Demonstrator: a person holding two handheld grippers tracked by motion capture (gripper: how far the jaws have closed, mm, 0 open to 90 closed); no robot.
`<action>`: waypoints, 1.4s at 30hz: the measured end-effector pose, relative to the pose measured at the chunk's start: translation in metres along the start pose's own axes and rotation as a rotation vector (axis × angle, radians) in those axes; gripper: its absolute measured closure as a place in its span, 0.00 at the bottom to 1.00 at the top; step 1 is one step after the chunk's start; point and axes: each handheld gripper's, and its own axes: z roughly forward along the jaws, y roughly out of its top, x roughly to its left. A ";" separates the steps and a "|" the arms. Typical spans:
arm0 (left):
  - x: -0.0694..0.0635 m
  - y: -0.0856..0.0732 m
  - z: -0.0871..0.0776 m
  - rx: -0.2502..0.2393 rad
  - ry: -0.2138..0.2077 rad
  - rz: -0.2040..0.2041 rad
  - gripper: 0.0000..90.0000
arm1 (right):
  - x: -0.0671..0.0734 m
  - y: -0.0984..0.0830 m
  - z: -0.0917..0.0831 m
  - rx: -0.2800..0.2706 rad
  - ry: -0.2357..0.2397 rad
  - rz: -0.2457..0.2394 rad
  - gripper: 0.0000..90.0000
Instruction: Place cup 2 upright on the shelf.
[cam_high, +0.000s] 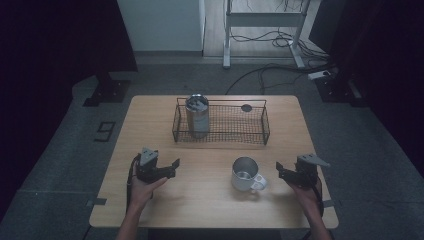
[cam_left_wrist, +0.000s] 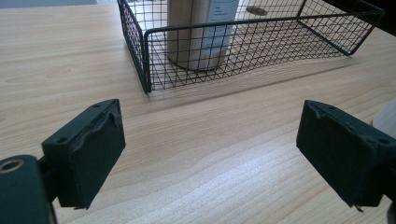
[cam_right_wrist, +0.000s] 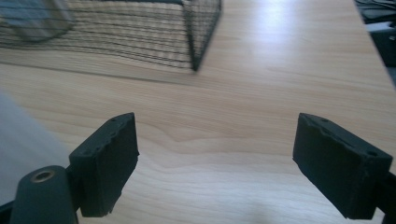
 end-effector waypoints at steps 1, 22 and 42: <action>0.000 0.000 0.000 0.000 0.002 -0.001 0.09 | 0.006 0.003 -0.003 -0.006 0.025 -0.004 0.16; -0.004 -0.009 -0.007 0.016 -0.013 0.019 0.09 | 0.062 0.044 -0.042 -0.157 0.155 -0.027 0.16; -0.002 -0.011 -0.012 0.013 -0.019 0.008 0.09 | 0.106 0.041 -0.021 -0.077 0.224 -0.055 0.13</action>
